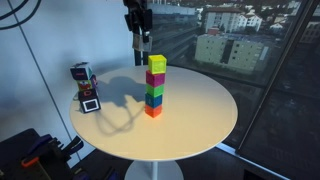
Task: Pick up the gray block and put it on the table
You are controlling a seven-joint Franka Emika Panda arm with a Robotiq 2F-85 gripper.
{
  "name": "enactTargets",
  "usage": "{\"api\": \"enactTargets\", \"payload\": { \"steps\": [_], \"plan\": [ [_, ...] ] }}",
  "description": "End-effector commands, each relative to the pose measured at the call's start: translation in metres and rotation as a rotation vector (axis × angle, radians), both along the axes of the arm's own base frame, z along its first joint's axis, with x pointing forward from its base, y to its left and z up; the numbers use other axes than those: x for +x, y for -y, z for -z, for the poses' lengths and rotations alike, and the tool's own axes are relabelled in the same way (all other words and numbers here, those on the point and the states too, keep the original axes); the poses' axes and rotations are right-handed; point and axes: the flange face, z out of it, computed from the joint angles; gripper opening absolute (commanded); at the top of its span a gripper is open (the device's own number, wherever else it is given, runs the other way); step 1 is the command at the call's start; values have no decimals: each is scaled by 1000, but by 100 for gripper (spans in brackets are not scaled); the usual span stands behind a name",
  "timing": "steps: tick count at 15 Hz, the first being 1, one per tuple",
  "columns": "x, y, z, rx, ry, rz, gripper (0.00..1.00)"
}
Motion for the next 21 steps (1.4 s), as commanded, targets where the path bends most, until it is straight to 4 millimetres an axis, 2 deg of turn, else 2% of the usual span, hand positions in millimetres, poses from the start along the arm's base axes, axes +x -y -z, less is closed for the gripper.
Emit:
{"api": "enactTargets", "payload": {
  "steps": [1, 6, 13, 21],
  "plan": [
    [-11, -13, -2, 9, 9, -27, 29],
    [-17, -35, 14, 12, 0, -63, 29],
    [-24, -62, 48, 45, -22, -101, 29],
    [-26, -76, 80, 72, -45, -92, 29]
  ]
}}
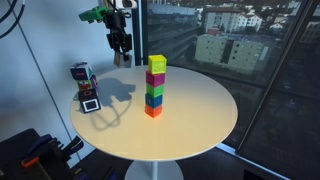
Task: Pick up the gray block and put it on the table
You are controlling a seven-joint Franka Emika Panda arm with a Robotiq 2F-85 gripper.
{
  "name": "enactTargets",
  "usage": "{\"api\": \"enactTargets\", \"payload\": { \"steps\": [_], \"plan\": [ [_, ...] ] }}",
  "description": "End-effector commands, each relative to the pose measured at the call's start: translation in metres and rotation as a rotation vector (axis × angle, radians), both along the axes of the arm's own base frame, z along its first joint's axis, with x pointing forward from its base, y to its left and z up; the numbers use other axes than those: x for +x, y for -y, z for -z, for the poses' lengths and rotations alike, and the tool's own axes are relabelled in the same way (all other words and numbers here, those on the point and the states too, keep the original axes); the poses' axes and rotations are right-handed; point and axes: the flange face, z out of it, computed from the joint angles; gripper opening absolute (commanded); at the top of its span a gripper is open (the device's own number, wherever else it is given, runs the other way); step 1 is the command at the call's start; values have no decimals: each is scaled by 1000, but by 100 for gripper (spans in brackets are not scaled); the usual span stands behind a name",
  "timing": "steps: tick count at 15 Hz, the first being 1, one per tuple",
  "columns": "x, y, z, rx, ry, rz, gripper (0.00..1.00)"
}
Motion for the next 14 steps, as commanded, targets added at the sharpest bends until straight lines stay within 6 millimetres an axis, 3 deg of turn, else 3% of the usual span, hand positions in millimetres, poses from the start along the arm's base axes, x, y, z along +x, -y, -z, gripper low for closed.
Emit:
{"api": "enactTargets", "payload": {
  "steps": [1, 2, 3, 12, 13, 14],
  "plan": [
    [0, -4, 7, 16, -4, 19, 29],
    [0, -1, 6, 1, -12, 0, 29],
    [0, -1, 9, 0, -17, 0, 54],
    [0, -1, 10, 0, -19, -1, 54],
    [0, -1, 10, 0, -19, -1, 29],
    [1, -3, 13, 2, -26, -3, 29]
  ]
}}
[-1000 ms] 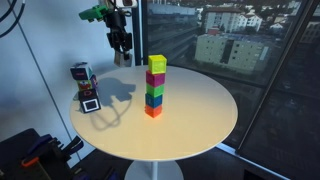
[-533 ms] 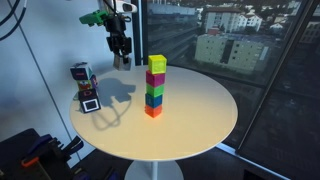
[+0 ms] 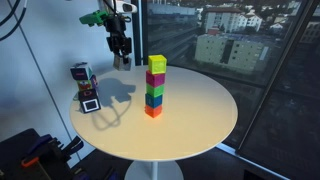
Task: Pick up the gray block and put it on the table
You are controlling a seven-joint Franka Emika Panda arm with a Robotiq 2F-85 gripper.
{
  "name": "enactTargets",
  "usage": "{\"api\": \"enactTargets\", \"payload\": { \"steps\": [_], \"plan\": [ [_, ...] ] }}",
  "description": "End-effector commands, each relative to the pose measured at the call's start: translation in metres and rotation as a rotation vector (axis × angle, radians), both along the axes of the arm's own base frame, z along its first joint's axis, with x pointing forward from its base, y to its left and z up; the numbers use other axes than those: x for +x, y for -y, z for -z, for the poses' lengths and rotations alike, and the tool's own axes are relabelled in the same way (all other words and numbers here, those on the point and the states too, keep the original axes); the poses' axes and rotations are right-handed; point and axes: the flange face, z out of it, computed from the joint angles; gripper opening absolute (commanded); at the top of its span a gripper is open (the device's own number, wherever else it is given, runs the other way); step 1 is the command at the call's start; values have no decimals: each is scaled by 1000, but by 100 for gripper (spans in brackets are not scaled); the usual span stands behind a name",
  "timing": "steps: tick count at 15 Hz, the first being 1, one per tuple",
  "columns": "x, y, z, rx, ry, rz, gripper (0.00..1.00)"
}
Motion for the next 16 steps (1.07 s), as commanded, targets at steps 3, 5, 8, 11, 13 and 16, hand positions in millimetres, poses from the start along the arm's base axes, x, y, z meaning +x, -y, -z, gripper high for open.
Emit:
{"api": "enactTargets", "payload": {
  "steps": [3, 5, 8, 11, 13, 16],
  "plan": [
    [3, -7, 10, 6, -16, -10, 29],
    [4, -11, 18, 8, -27, -17, 29],
    [6, -19, 30, 5, -42, -27, 29],
    [9, -26, 45, 4, -50, -39, 29],
    [11, -29, 57, 3, -55, -46, 29],
    [13, -32, 74, 3, -70, -53, 29]
  ]
}}
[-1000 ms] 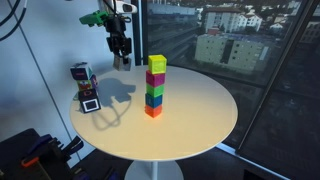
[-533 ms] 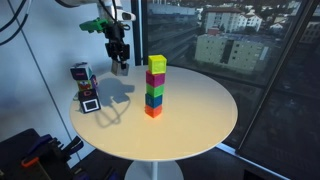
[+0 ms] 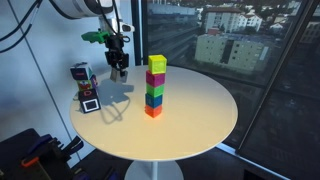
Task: Pick up the gray block and put it on the table
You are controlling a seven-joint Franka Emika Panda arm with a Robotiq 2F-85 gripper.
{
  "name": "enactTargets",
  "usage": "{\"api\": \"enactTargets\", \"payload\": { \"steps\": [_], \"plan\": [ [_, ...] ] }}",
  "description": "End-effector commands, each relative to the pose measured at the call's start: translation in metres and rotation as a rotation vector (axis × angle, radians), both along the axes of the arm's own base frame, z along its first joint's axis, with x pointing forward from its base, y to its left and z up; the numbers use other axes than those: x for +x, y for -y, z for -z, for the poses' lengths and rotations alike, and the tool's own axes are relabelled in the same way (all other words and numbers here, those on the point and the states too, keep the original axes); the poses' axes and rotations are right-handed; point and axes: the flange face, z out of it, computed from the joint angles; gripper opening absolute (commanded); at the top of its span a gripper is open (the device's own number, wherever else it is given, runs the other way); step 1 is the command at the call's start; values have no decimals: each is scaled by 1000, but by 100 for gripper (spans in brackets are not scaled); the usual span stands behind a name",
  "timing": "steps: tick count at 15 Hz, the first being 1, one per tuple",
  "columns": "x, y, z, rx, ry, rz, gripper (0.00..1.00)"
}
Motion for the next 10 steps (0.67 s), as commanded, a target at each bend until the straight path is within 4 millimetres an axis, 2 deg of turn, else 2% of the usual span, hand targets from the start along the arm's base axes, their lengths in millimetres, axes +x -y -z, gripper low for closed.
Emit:
{"api": "enactTargets", "payload": {
  "steps": [1, 10],
  "plan": [
    [6, -5, 14, 0, 2, 2, 29],
    [12, -10, 56, -5, 5, -2, 29]
  ]
}}
